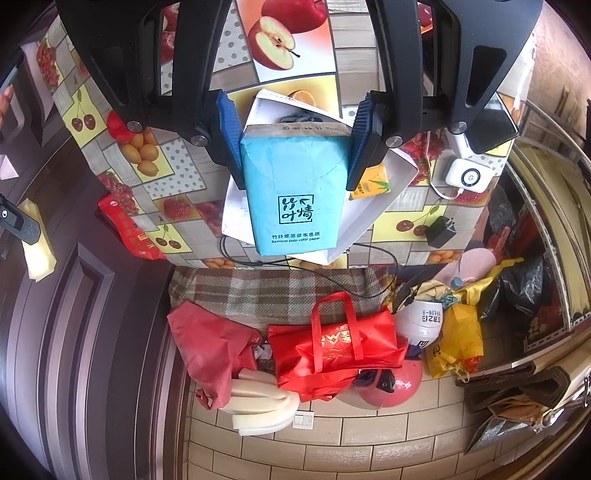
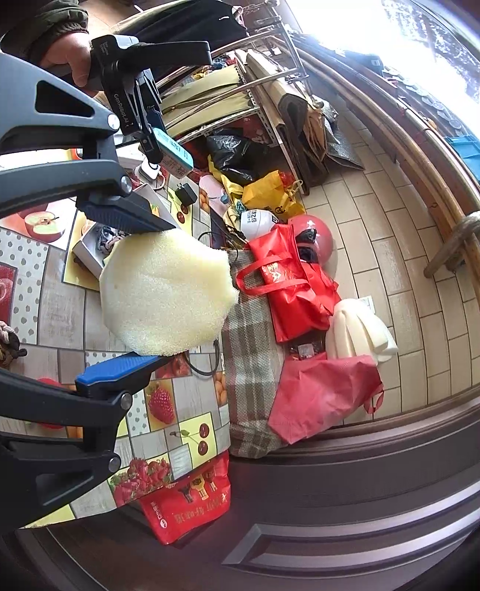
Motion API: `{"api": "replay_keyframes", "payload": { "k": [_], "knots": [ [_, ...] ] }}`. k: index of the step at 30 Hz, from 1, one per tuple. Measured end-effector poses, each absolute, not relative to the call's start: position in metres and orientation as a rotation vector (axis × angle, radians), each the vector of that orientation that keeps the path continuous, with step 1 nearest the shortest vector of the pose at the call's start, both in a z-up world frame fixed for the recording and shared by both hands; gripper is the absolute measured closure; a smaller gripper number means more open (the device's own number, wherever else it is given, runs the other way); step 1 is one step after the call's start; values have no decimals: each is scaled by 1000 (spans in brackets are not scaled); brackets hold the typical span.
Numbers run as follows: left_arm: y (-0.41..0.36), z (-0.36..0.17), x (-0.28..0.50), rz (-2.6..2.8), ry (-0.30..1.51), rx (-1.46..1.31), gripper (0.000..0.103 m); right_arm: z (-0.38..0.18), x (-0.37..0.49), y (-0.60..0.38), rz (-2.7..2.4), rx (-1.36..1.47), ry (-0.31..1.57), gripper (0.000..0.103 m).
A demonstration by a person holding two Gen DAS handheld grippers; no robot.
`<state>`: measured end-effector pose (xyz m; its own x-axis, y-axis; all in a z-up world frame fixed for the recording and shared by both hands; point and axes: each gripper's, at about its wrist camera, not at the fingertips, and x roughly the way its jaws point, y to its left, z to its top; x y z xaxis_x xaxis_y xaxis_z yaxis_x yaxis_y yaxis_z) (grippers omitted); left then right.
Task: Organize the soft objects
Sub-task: 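Carry the blue tissue pack and round sponge over the white tray, then lower the blue tissue pack and round sponge into the tray and open both tools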
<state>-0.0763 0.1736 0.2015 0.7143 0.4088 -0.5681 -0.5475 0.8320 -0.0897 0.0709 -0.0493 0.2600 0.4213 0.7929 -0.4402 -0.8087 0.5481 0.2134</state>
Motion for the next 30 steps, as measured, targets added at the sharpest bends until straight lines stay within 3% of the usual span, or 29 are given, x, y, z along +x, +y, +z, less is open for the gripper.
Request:
{"api": "replay_keyframes", "payload": {
  "k": [30],
  "knots": [
    [211,186,-64,573,587,-301,53,245,89,10,1068,-58,608,44]
  ]
}}
